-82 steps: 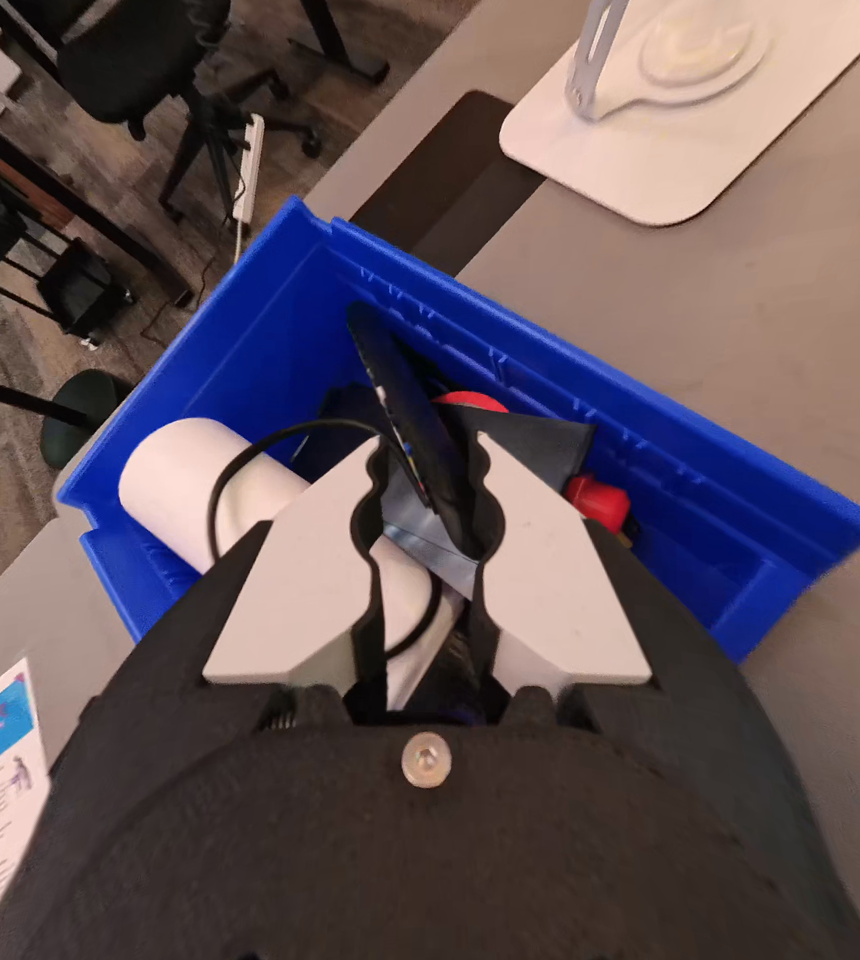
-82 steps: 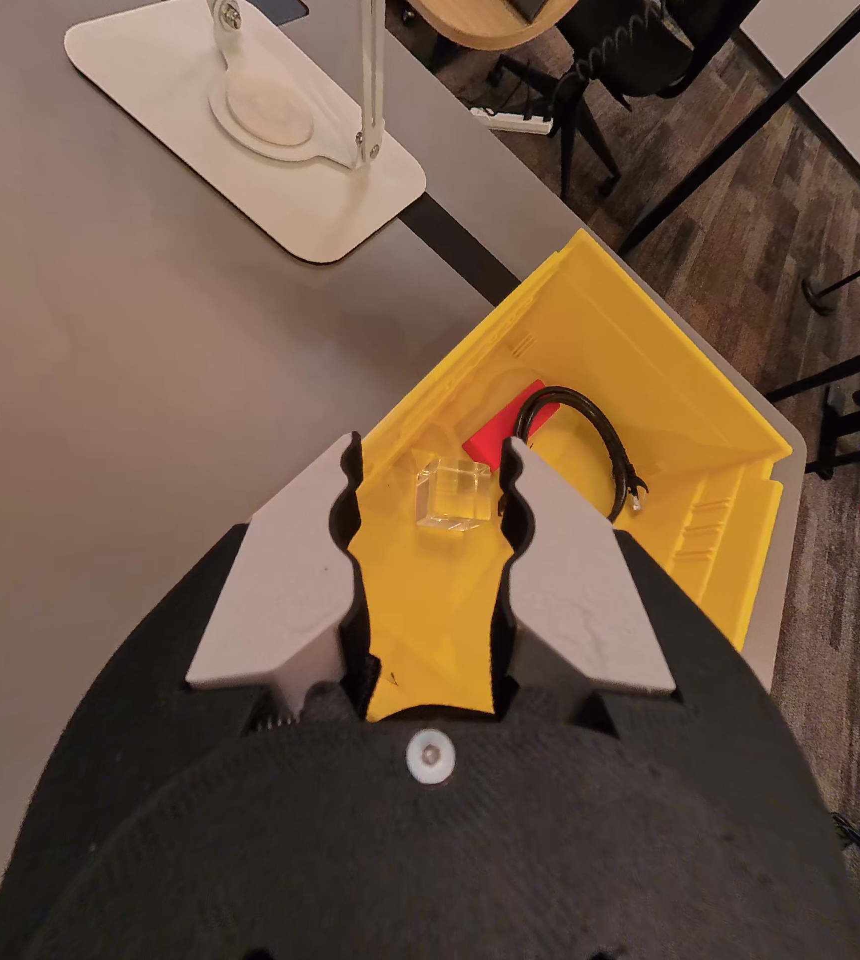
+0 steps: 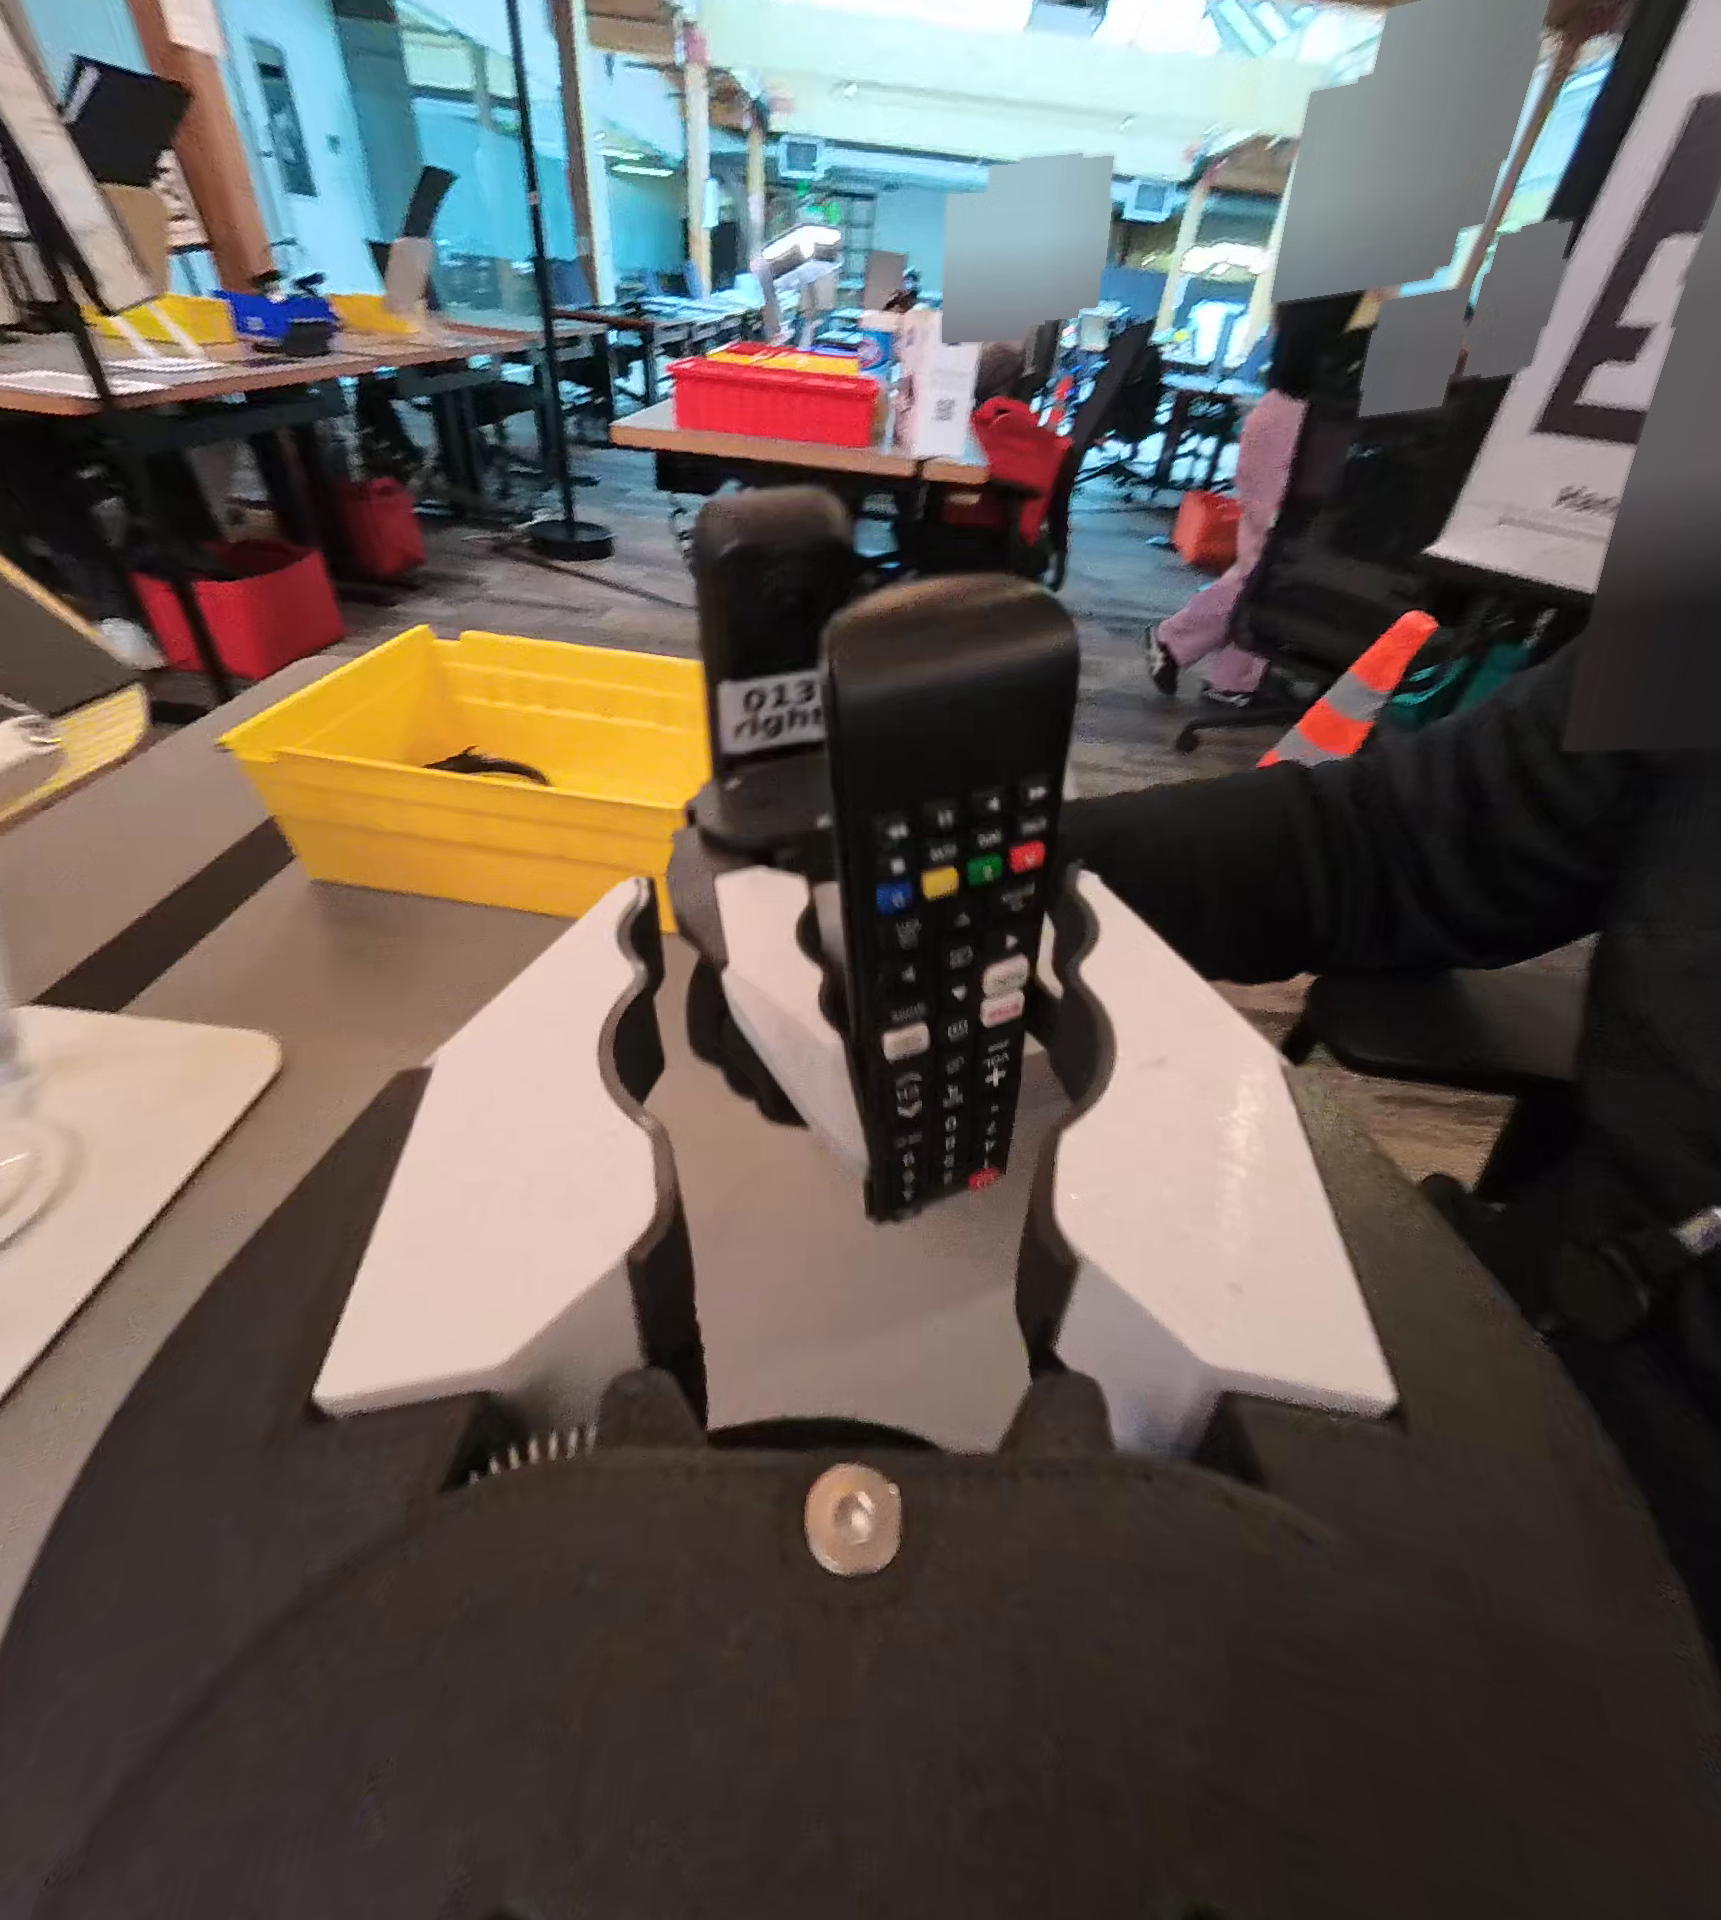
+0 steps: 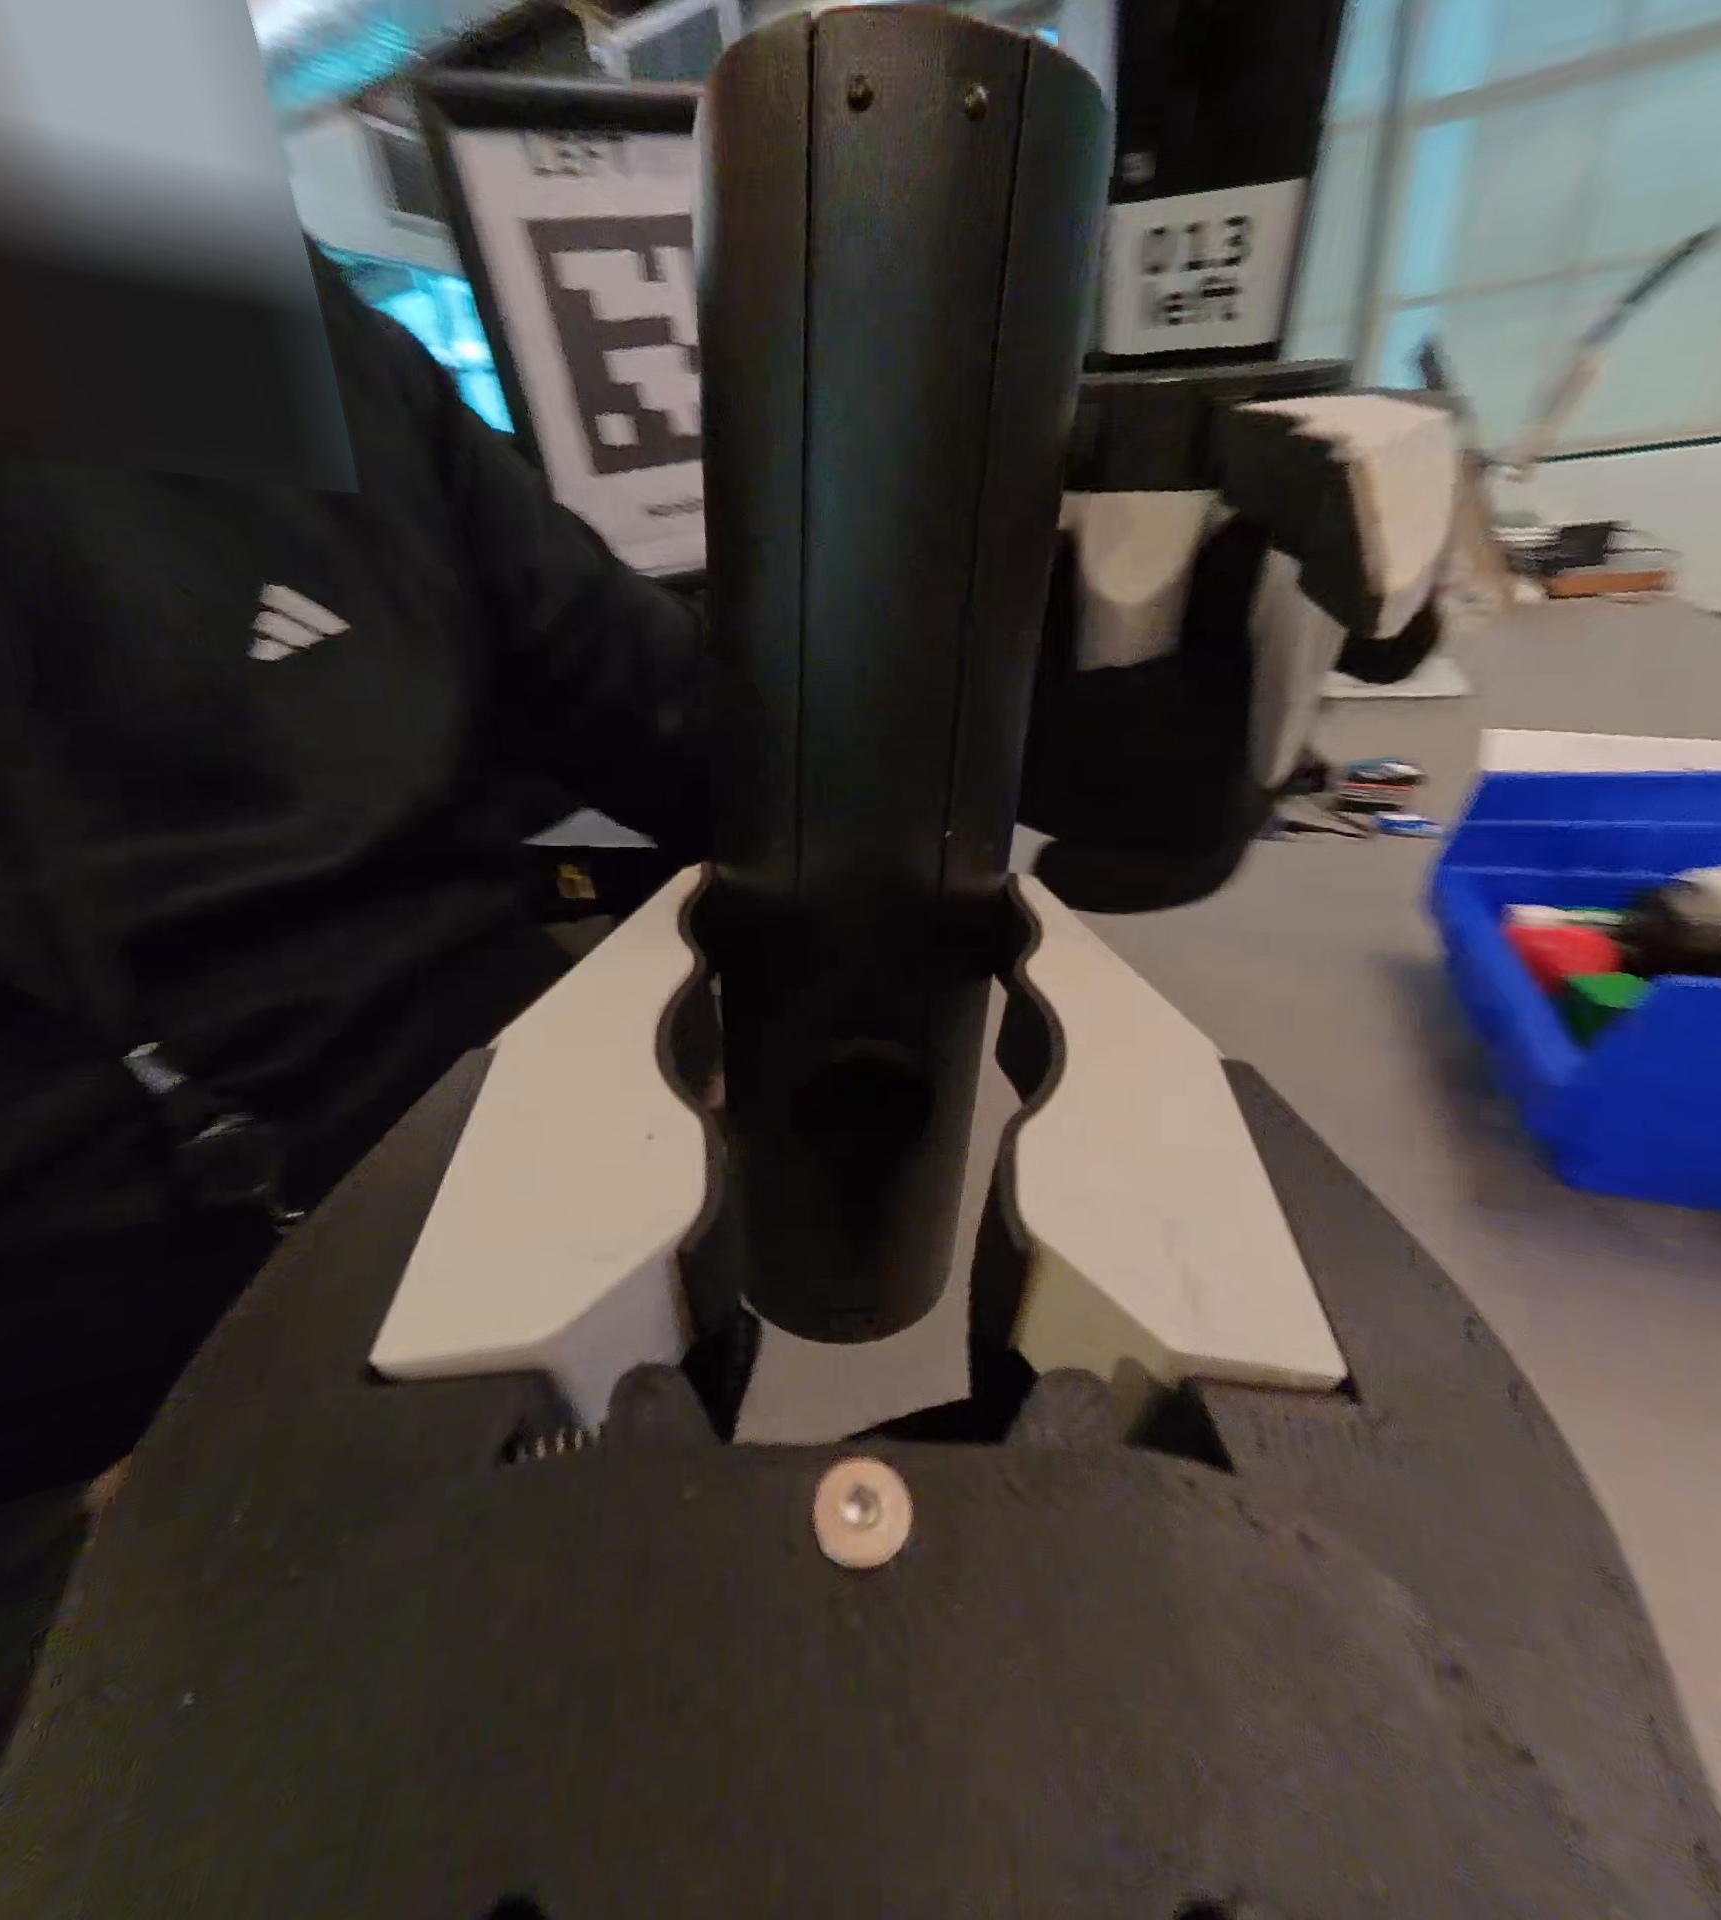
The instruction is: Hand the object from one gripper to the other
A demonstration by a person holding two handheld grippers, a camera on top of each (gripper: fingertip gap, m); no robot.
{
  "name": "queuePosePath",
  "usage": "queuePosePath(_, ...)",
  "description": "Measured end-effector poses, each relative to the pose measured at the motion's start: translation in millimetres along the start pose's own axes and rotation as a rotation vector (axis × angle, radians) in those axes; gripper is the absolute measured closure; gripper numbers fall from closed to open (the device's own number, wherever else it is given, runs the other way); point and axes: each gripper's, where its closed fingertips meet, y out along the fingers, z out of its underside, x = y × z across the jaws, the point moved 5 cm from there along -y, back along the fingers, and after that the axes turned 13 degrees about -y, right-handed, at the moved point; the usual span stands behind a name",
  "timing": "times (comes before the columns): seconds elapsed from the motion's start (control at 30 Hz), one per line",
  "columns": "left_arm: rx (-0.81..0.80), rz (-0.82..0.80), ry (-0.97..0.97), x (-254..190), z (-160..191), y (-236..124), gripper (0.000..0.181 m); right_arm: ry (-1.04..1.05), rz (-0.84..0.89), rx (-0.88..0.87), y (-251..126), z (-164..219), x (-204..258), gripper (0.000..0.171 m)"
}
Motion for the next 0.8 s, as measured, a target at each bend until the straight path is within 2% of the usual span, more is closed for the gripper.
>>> queuePosePath(0.23, 0.046, 0.290, -0.060, -34, 15, 14, 0.133, 0.091, -0.347, -0.113, 23, 2, 30, 0.120)
queuePosePath(0.33, 0.048, 0.359, -0.065, -45, 18, 18, 0.151, 0.094, -0.396, -0.139, 29, 3, 34, 0.120)
queuePosePath(0.4, 0.043, 0.362, -0.057, -46, 20, 19, 0.152, 0.088, -0.393, -0.148, 31, 2, 33, 0.120)
queuePosePath(0.47, 0.018, 0.331, -0.062, -42, 17, 18, 0.154, 0.089, -0.320, -0.154, 30, 2, 24, 0.123)
queuePosePath(0.53, 0.029, 0.264, -0.039, -36, 16, 17, 0.158, 0.071, -0.206, -0.138, 25, 1, 12, 0.110)
queuePosePath(0.63, 0.021, 0.140, -0.046, -22, 10, 13, 0.158, 0.029, -0.018, -0.031, 11, 4, -4, 0.099)
queuePosePath(0.73, 0.011, 0.014, -0.025, -8, 4, 6, 0.159, -0.022, 0.180, 0.060, -13, -1, -19, 0.098)
queuePosePath(0.8, 0.026, -0.076, 0.009, 1, 3, 3, 0.158, -0.060, 0.298, 0.049, -30, -15, -25, 0.104)
